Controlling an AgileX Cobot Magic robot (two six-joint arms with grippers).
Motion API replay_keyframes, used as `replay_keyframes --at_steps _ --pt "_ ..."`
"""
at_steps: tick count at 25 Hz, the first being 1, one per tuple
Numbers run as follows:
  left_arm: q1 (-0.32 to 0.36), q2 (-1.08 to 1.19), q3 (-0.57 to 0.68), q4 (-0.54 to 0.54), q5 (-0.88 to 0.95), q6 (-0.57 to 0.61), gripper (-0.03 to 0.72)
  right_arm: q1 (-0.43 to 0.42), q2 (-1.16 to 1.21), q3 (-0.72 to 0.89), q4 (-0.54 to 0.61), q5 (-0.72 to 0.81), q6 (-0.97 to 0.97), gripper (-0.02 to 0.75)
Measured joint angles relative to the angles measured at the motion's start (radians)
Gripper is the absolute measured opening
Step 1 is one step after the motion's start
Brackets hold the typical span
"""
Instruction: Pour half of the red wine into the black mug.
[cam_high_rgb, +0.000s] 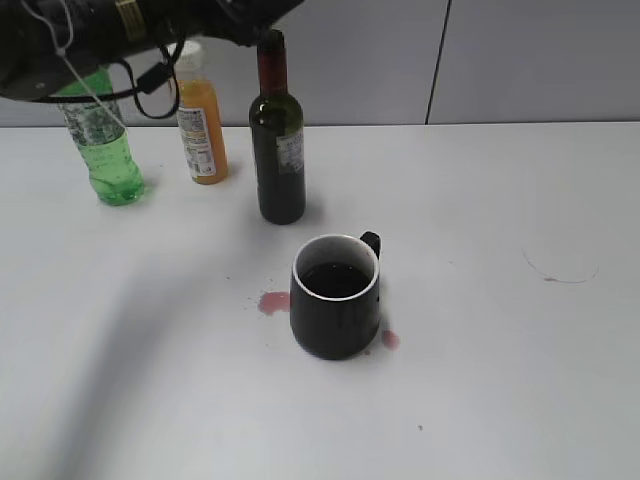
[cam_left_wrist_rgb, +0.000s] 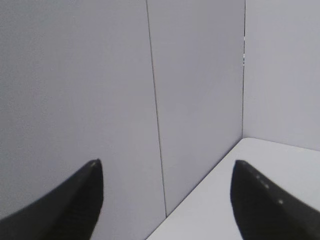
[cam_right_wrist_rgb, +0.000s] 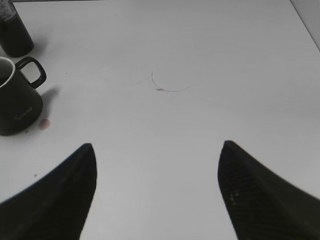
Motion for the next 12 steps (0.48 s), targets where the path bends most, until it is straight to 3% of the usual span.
replay_keyframes --at_steps 5,12 --pt "0.014 -0.146 0.000 0.099 0.197 -0.103 0.594 0.000 0.000 0.000 0.000 0.000 0.000 0.573" --pt "0.014 -0.370 0.000 0.149 0.708 -0.114 0.594 0.000 0.000 0.000 0.000 0.000 0.000 0.573"
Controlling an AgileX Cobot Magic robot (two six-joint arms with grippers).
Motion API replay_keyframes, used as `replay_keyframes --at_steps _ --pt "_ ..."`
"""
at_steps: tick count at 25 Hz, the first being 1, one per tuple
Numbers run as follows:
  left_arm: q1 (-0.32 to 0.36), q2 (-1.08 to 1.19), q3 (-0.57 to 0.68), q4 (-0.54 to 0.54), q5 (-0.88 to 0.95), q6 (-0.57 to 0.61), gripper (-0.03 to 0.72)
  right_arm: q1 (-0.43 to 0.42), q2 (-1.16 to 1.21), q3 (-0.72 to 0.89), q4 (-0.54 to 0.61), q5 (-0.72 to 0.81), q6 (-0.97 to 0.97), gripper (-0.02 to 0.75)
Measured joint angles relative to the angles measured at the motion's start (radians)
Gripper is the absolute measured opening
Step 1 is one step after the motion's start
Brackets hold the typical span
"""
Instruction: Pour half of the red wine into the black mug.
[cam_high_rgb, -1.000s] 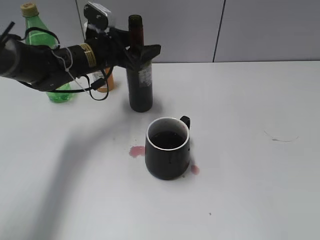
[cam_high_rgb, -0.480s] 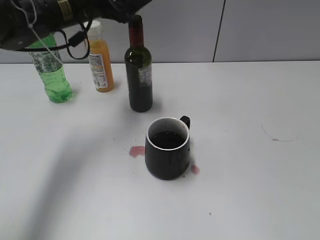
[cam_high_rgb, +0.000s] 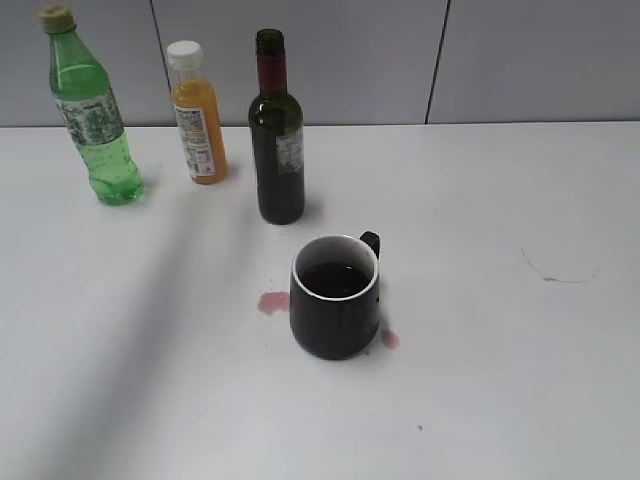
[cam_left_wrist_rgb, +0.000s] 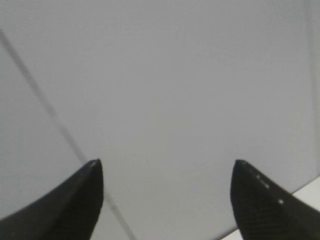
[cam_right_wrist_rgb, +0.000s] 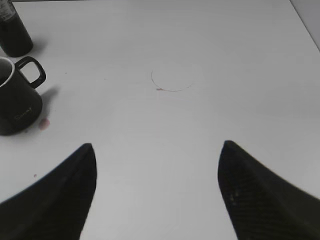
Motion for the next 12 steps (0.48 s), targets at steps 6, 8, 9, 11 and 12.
replay_keyframes --at_steps 6,8,9,11,12 --pt "0.010 -0.121 0.000 -0.101 0.488 0.107 0.592 0.000 0.000 0.000 0.000 0.000 0.000 0.573" --pt "0.035 -0.158 0.000 -0.325 0.557 0.297 0.592 0.000 0.000 0.000 0.000 0.000 0.000 0.573" --pt "0.056 -0.178 0.000 -0.465 0.590 0.407 0.592 0.000 0.000 0.000 0.000 0.000 0.000 0.573" --pt "0.109 -0.214 0.000 -0.706 0.661 0.591 0.592 0.000 0.000 0.000 0.000 0.000 0.000 0.573" --pt "0.134 -0.231 0.000 -0.806 0.710 0.664 0.592 0.000 0.000 0.000 0.000 0.000 0.000 0.573"
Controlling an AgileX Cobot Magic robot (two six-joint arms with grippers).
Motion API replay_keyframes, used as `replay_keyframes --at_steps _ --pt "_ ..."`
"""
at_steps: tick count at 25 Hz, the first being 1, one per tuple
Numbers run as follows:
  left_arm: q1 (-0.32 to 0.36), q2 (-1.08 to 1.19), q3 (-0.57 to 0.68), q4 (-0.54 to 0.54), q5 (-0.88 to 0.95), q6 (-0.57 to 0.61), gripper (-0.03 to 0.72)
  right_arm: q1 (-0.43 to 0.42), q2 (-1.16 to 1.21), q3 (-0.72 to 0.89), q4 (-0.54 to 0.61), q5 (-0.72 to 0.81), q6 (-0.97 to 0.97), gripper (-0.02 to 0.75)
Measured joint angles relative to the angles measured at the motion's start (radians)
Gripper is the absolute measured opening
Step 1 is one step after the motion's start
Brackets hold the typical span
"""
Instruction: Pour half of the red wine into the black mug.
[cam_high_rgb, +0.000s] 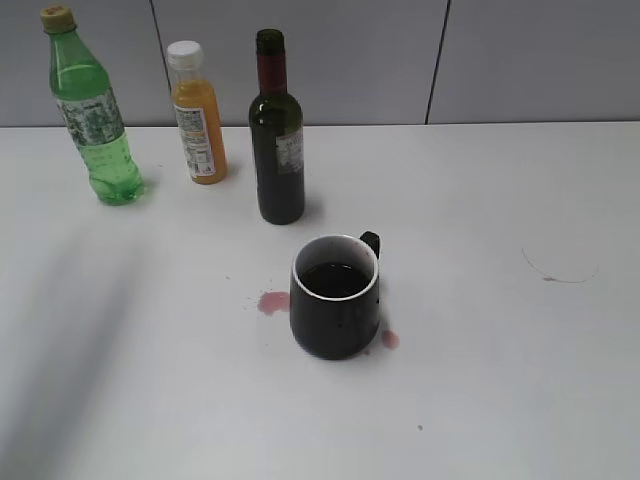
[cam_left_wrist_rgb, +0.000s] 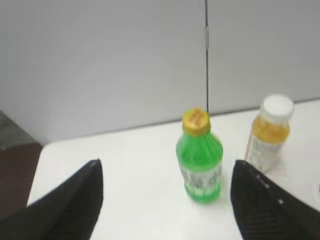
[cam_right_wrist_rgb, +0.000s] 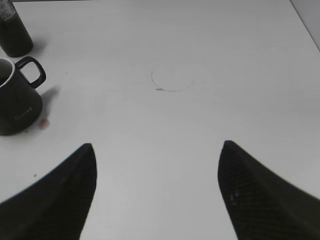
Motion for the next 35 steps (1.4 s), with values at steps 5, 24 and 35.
replay_keyframes --at_steps 5,24,35 --pt "0.102 -0.068 -0.017 -0.149 0.284 0.121 0.592 0.000 0.000 0.000 0.000 0.000 0.000 0.573" --pt "0.118 -0.669 0.348 -0.208 0.573 0.119 0.591 0.000 0.000 0.000 0.000 0.000 0.000 0.573" --pt "0.118 -1.054 0.584 -0.216 0.544 0.088 0.591 0.000 0.000 0.000 0.000 0.000 0.000 0.573"
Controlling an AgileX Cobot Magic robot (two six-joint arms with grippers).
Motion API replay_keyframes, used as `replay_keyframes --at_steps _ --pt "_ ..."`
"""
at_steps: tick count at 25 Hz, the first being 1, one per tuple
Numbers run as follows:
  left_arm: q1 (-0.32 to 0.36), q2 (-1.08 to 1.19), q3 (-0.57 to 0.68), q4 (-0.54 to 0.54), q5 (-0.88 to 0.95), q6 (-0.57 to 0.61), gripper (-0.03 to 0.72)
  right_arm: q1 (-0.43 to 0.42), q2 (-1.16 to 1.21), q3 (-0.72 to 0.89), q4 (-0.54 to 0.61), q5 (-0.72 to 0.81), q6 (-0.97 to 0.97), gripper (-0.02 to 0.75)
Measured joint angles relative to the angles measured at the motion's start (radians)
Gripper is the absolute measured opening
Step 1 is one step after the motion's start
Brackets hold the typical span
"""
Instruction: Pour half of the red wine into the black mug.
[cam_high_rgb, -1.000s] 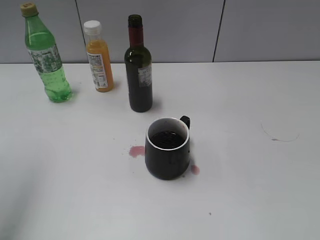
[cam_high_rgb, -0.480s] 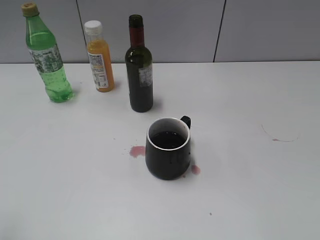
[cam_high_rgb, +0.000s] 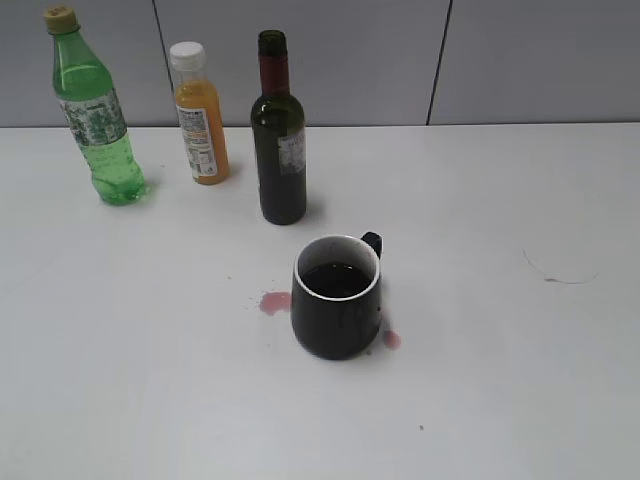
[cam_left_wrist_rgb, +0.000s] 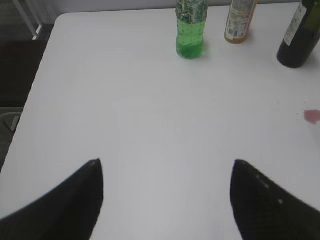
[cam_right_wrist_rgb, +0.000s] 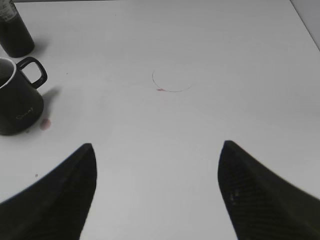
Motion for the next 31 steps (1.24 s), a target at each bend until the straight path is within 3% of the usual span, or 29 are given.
replay_keyframes --at_steps 9,14,31 --pt "0.000 -0.215 0.157 0.000 -0.072 -0.010 0.591 0.000 0.000 0.000 0.000 0.000 0.000 0.573" --pt "0.000 -0.313 0.241 0.003 -0.077 -0.091 0.591 0.000 0.000 0.001 0.000 0.000 0.000 0.573" --pt "0.001 -0.319 0.254 0.075 -0.087 -0.100 0.590 0.000 0.000 0.001 0.000 0.000 0.000 0.573"
